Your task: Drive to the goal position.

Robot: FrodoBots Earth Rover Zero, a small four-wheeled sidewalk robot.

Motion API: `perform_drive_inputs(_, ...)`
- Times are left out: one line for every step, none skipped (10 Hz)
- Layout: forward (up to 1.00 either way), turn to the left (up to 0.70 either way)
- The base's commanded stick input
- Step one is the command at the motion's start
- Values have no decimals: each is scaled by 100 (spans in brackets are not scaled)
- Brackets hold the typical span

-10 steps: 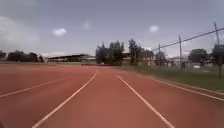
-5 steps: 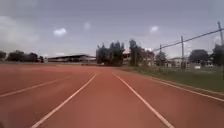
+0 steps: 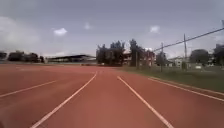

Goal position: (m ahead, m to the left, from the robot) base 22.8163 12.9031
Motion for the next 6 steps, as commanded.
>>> perform_drive_inputs(45, 0)
perform_drive_inputs(45, 0)
perform_drive_inputs(45, 0)
perform_drive_inputs(45, 0)
perform_drive_inputs(45, 0)
perform_drive_inputs(45, 0)
